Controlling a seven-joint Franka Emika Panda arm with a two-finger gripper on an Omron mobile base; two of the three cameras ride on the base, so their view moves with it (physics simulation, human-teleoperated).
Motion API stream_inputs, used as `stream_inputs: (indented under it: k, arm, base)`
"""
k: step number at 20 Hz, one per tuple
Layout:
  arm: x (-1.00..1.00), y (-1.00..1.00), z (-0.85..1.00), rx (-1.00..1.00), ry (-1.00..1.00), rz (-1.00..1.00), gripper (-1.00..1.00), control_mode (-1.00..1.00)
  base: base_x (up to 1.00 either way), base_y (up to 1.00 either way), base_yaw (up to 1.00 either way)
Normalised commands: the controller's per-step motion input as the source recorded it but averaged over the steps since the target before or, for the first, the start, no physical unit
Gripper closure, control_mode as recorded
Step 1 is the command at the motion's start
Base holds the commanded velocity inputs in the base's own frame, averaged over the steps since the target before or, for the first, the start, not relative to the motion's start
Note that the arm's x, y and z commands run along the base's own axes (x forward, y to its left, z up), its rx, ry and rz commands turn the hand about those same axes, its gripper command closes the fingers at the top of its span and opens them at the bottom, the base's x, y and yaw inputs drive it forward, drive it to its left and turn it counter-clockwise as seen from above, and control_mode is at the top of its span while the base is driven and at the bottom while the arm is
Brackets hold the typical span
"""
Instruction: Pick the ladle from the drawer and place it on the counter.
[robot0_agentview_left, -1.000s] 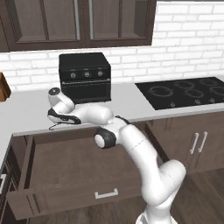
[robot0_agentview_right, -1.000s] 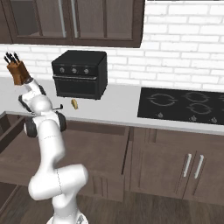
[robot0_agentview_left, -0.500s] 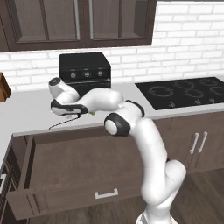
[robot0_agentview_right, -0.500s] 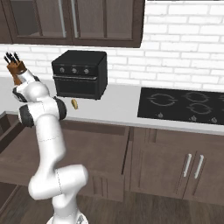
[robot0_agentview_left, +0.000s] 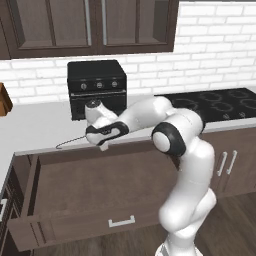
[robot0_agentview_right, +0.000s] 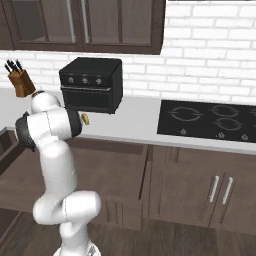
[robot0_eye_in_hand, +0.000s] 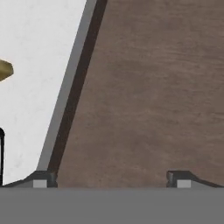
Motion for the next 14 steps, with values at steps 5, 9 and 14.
stream_inputs:
  k: [5, 9, 14]
  arm:
    - [-1.0, -1.0, 1.0, 0.13, -0.04, 0.0, -1.0, -1.0]
    - [-1.0, -0.82, 1.0, 0.23, 0.0, 0.03, -1.0, -1.0]
    - [-1.0, -0.09, 1.0, 0.24, 0.0, 0.09, -1.0, -1.0]
  base:
    - [0.0, 0.0, 0.0]
    - [0.0, 0.0, 0.0]
    - [0.0, 0.0, 0.0]
